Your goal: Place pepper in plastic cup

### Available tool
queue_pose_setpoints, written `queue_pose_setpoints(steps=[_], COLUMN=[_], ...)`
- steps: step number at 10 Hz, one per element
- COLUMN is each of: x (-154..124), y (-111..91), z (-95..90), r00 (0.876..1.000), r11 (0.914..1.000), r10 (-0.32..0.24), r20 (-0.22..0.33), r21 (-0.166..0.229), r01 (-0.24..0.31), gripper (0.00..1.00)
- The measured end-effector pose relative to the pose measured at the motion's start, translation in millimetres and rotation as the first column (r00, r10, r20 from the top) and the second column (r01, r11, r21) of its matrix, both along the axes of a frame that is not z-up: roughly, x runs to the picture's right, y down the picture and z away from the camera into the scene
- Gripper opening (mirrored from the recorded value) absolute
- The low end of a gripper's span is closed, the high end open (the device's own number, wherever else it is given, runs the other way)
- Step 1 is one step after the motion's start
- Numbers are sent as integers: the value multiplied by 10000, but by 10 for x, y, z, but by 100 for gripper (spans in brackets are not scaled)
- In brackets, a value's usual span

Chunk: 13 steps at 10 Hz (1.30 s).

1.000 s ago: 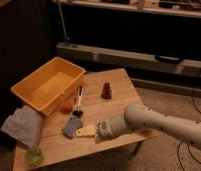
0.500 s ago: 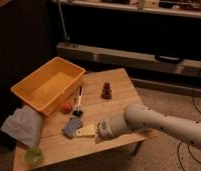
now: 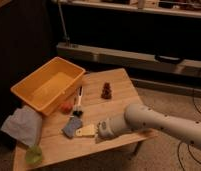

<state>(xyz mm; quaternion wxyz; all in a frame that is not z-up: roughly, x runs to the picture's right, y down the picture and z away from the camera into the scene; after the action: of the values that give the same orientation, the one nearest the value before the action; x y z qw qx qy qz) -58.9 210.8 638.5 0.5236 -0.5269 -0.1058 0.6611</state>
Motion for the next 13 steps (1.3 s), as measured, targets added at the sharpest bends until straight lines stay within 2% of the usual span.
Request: queue_pose_setpoints(steps=[10, 11, 13], x=[16, 55, 224], y=[-13, -60, -331], z=[1, 3, 42], r00=[9999, 9993, 9957], r11=[10000, 9999, 9992], r10=[15, 16, -12], r20=[-116, -369, -926], r21=[31, 118, 391], r01=[-15, -11, 48], gripper=[80, 80, 80])
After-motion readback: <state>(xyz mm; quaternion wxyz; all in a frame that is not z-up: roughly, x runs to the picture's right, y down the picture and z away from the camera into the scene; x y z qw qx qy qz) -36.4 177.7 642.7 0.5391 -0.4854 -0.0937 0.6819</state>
